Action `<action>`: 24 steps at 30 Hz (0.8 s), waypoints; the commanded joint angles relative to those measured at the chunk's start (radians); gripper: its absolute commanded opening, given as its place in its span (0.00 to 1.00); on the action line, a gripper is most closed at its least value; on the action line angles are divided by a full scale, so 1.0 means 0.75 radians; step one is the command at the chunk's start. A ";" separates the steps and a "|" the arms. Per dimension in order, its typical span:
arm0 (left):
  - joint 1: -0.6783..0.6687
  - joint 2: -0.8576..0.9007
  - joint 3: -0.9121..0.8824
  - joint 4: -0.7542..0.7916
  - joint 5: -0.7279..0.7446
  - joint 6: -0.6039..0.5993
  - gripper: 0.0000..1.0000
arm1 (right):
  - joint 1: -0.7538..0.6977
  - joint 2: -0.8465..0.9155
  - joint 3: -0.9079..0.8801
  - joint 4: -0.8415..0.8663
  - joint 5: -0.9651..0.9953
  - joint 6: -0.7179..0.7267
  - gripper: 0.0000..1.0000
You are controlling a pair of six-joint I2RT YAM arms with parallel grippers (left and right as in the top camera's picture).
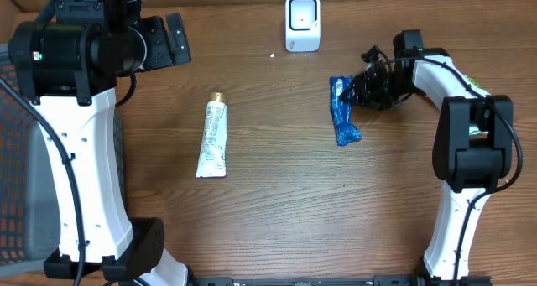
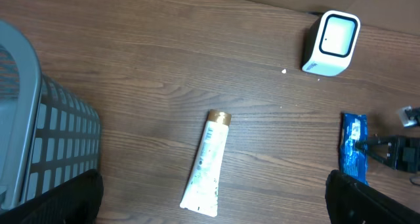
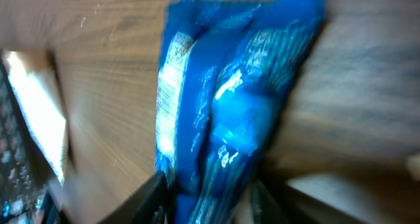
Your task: Scan the item barcode
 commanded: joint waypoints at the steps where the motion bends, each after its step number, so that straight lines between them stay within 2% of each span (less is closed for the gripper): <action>1: -0.001 -0.002 -0.004 0.005 -0.013 -0.018 1.00 | -0.006 0.011 -0.015 -0.047 -0.065 -0.129 0.48; 7: -0.001 -0.002 -0.004 0.005 -0.013 -0.018 1.00 | 0.014 0.011 -0.031 -0.044 -0.055 -0.141 0.48; 11: -0.001 -0.002 -0.004 0.005 -0.013 -0.018 0.99 | 0.043 0.011 -0.086 0.066 -0.051 -0.124 0.47; 14: -0.001 -0.002 -0.004 0.005 -0.013 -0.018 1.00 | 0.049 0.011 -0.134 0.150 -0.049 -0.067 0.42; 18: -0.001 -0.002 -0.004 0.005 -0.013 -0.018 1.00 | 0.049 0.011 -0.153 0.171 -0.050 -0.061 0.22; 20: -0.001 -0.002 -0.004 0.005 -0.013 -0.018 0.99 | 0.041 0.009 -0.150 0.164 -0.055 -0.061 0.07; 21: -0.001 -0.002 -0.004 0.005 -0.013 -0.018 1.00 | 0.039 0.006 -0.146 0.159 -0.055 -0.060 0.04; 24: -0.001 -0.002 -0.004 0.005 -0.013 -0.018 1.00 | 0.037 -0.015 -0.114 0.117 -0.049 -0.060 0.04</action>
